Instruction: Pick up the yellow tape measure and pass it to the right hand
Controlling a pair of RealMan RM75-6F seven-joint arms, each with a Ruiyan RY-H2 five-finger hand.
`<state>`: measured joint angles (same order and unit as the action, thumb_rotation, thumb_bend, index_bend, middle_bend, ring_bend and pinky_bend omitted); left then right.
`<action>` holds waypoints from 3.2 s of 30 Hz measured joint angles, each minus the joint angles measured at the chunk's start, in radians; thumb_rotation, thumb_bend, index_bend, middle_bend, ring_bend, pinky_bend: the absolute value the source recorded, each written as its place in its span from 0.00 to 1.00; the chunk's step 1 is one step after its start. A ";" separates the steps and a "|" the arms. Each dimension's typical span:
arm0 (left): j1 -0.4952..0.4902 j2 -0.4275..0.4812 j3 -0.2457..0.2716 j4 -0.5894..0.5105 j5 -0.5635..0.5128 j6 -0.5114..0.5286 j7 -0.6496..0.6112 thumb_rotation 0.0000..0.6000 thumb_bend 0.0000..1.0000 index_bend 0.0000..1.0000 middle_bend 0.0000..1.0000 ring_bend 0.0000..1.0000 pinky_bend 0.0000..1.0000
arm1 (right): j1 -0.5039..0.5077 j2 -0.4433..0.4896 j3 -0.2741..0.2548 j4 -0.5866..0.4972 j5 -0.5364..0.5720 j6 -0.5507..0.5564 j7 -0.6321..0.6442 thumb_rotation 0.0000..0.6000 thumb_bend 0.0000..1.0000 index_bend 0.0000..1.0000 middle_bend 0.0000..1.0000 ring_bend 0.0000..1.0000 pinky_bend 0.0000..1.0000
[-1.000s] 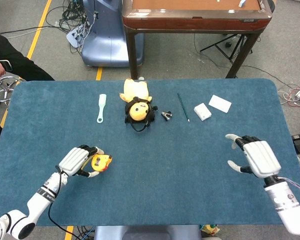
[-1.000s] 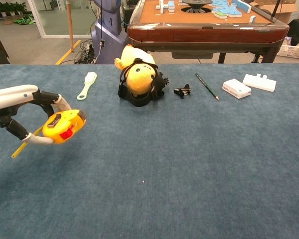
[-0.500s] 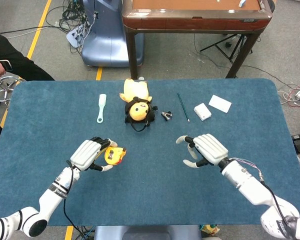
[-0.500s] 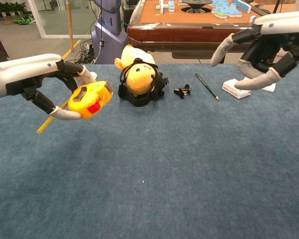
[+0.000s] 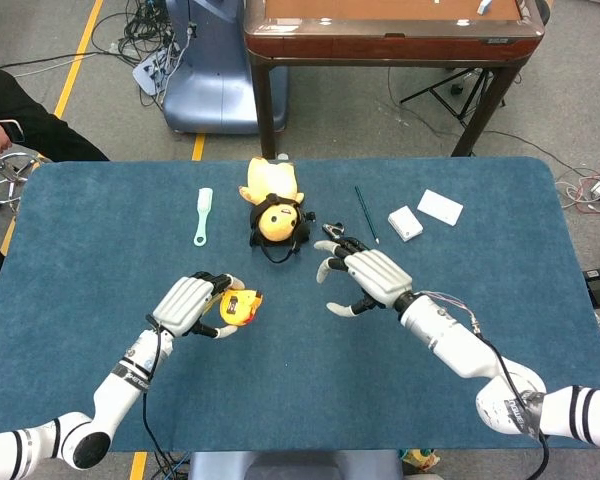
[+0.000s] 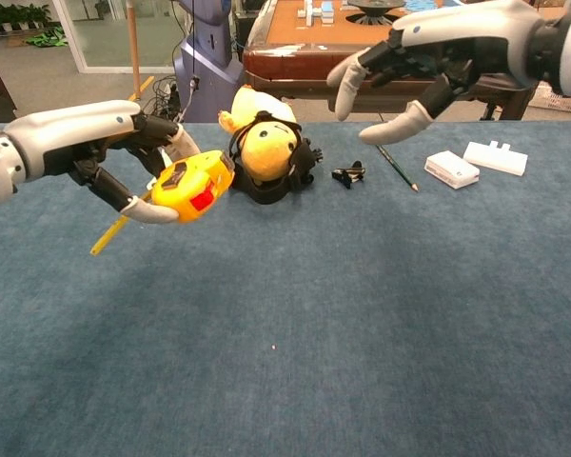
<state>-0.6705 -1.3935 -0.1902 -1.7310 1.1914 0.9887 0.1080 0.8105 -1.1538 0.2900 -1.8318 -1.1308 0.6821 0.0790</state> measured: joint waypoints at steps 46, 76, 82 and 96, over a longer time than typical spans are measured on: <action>-0.027 0.010 -0.016 -0.126 -0.064 0.011 -0.020 1.00 0.20 0.50 0.49 0.35 0.24 | 0.179 -0.187 -0.026 0.068 0.173 0.023 -0.086 1.00 0.36 0.45 0.06 0.00 0.00; -0.024 0.027 -0.009 -0.104 -0.081 0.002 -0.049 1.00 0.20 0.50 0.49 0.35 0.24 | 0.162 -0.214 -0.029 0.096 0.173 0.077 -0.065 1.00 0.56 0.66 0.23 0.00 0.00; -0.019 0.050 0.001 -0.092 -0.075 -0.010 -0.059 1.00 0.20 0.51 0.49 0.34 0.24 | 0.133 -0.164 -0.033 0.056 0.134 0.090 -0.052 1.00 0.56 0.69 0.25 0.00 0.00; 0.011 0.097 0.041 -0.036 -0.050 -0.061 -0.148 1.00 0.20 0.51 0.49 0.34 0.24 | -0.033 0.103 -0.045 -0.107 -0.033 0.175 0.086 1.00 0.56 0.71 0.27 0.00 0.00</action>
<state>-0.6597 -1.2961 -0.1490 -1.7671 1.1417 0.9279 -0.0402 0.7773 -1.0508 0.2446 -1.9388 -1.1642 0.8575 0.1646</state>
